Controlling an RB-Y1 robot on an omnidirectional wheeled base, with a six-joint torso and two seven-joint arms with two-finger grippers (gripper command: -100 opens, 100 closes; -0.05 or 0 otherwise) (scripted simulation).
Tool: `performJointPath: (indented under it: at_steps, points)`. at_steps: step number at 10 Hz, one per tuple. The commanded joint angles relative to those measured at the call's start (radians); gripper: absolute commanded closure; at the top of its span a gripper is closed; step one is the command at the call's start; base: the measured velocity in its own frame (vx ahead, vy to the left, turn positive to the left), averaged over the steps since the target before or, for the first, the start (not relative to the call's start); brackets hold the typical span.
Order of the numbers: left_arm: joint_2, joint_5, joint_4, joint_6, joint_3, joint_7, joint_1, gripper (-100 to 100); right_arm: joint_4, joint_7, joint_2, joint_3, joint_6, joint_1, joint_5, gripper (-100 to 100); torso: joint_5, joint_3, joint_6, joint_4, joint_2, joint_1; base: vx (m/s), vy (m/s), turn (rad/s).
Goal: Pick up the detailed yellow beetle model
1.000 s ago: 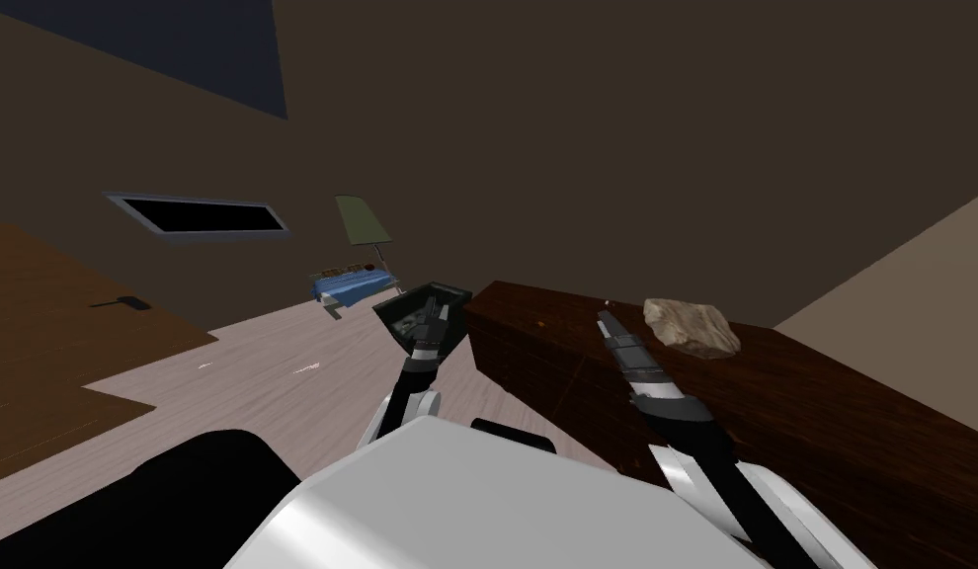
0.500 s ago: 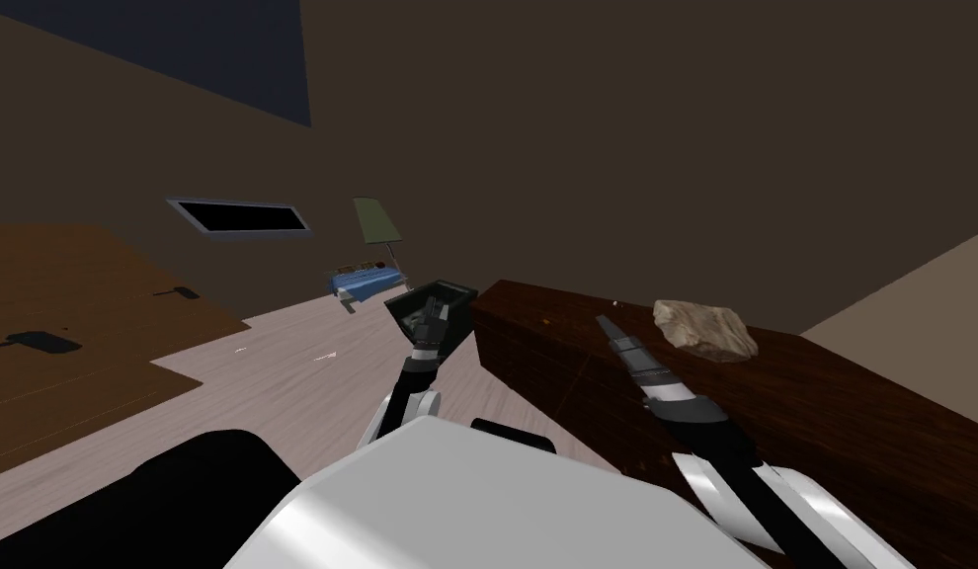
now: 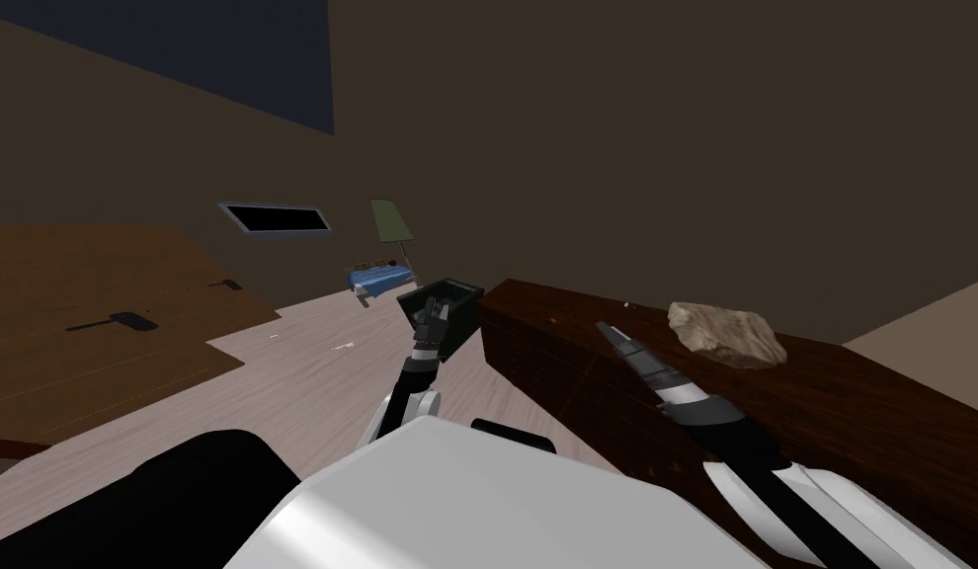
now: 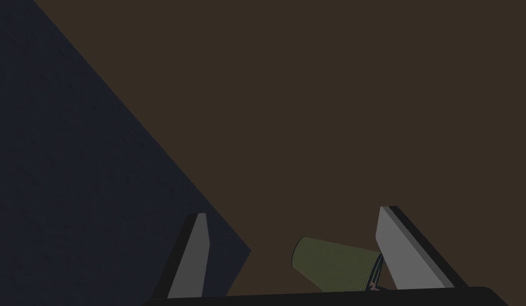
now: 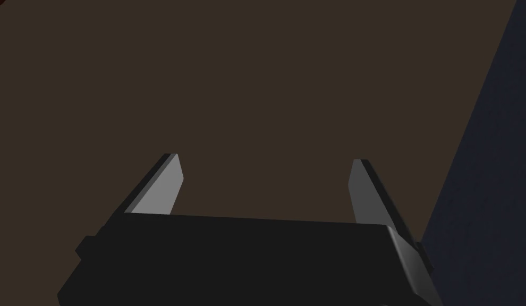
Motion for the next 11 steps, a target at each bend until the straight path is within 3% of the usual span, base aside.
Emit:
performJointPath:
  at_steps: [1, 8, 11]
  points:
    - [0.000, 0.000, 0.000, 0.000, 0.000, 0.000, 0.000, 0, 0.007, -0.008, -0.042, -0.007, 0.000, 0.002, 0.019, -100, 0.000, 0.000, 0.000, 0.000, 0.000, 0.000, -0.049, 0.024, 0.071]
    - [0.000, 0.000, 0.000, 0.000, 0.000, 0.000, 0.000, 0, 0.098, -0.070, -0.253, -0.075, -0.024, 0.035, 0.169, -100, 0.000, -0.001, 0.000, 0.000, -0.001, 0.000, -0.039, 0.037, 0.111]
    - [0.000, 0.000, 0.000, 0.000, 0.000, 0.000, 0.000, 0, 0.123, -0.085, -0.341, -0.090, -0.033, 0.048, 0.206, -100, 0.000, -0.002, 0.000, -0.001, -0.003, 0.001, 0.000, 0.044, 0.085]
